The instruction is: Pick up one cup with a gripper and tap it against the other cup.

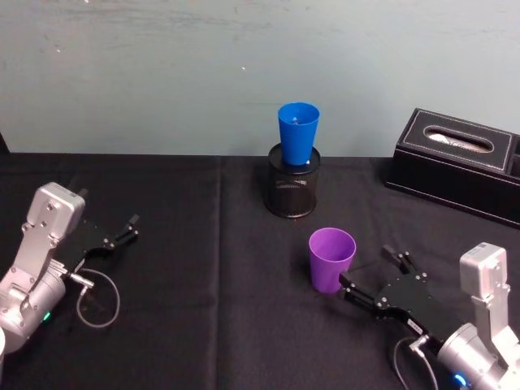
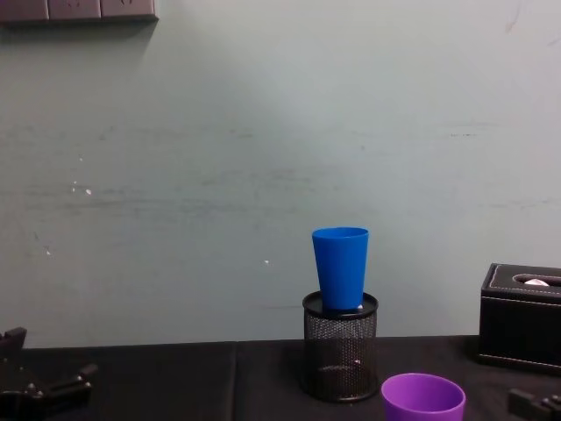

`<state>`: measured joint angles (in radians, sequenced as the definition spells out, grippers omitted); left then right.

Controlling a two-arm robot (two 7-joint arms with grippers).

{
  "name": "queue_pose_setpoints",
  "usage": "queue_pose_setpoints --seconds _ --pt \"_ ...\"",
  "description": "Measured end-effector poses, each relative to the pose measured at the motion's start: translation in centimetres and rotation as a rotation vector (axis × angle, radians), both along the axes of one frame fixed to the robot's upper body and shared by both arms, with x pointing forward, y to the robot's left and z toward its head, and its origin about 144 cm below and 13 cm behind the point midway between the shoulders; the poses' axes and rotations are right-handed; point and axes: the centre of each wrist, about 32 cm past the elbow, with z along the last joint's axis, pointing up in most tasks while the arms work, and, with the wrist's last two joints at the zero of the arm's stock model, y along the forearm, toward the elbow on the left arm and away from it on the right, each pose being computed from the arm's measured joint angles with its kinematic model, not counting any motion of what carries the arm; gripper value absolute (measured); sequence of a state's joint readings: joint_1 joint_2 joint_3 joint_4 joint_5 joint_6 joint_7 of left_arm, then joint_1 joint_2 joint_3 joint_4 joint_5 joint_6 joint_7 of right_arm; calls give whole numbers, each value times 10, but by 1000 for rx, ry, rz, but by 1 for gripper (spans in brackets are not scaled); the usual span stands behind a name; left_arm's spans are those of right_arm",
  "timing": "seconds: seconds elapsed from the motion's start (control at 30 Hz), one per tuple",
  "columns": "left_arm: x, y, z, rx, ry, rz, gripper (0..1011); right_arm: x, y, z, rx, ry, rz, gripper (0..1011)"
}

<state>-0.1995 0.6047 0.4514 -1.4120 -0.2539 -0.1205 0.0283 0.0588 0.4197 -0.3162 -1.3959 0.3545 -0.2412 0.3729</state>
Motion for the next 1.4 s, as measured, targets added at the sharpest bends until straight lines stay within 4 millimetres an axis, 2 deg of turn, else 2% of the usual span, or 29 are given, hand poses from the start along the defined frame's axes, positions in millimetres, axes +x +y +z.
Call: queue_pose_setpoints --seconds 0.8,1.4 --pt "0 0 0 0 0 0 1011 13 8 -14 24 5 55 1003" --pt "0 0 0 0 0 0 1011 29 18 -14 22 -6 72 1003"
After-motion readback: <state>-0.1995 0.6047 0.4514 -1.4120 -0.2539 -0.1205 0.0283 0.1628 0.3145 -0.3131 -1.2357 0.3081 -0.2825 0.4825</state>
